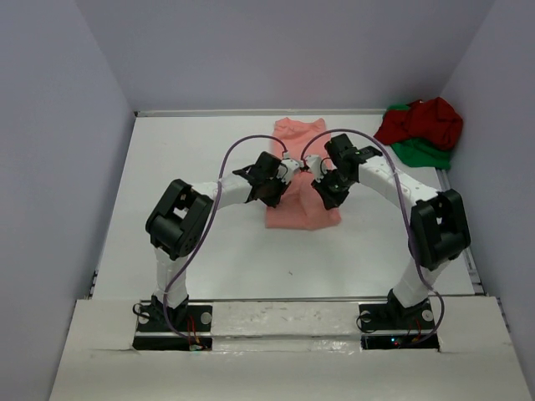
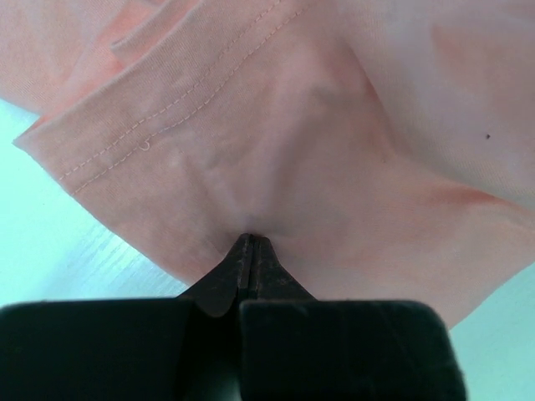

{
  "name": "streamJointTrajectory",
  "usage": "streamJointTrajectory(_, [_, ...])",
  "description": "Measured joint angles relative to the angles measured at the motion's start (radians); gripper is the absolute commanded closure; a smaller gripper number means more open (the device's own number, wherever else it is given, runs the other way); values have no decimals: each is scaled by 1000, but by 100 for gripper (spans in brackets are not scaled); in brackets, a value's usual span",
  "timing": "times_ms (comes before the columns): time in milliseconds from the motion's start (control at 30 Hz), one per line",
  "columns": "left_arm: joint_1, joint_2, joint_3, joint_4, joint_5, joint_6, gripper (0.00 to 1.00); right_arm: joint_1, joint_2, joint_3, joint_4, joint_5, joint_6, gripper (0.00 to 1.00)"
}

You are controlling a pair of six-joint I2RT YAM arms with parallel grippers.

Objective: Fold and stack the t-shirts
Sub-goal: Fold the folded rectangular tshirt in 1/3 of the way

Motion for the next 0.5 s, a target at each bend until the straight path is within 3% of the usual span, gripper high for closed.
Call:
streamJointTrajectory(167, [7, -11, -2, -28, -32, -9, 100, -4, 146, 42, 52, 9, 12, 100])
streamJointTrajectory(233, [16, -17, -4, -37, -44, -6, 100, -10, 179, 75, 64, 18, 16, 79])
streamJointTrajectory(500, [-3, -37, -4, -48, -51, 20, 100, -17, 288, 214, 97, 45, 17, 65])
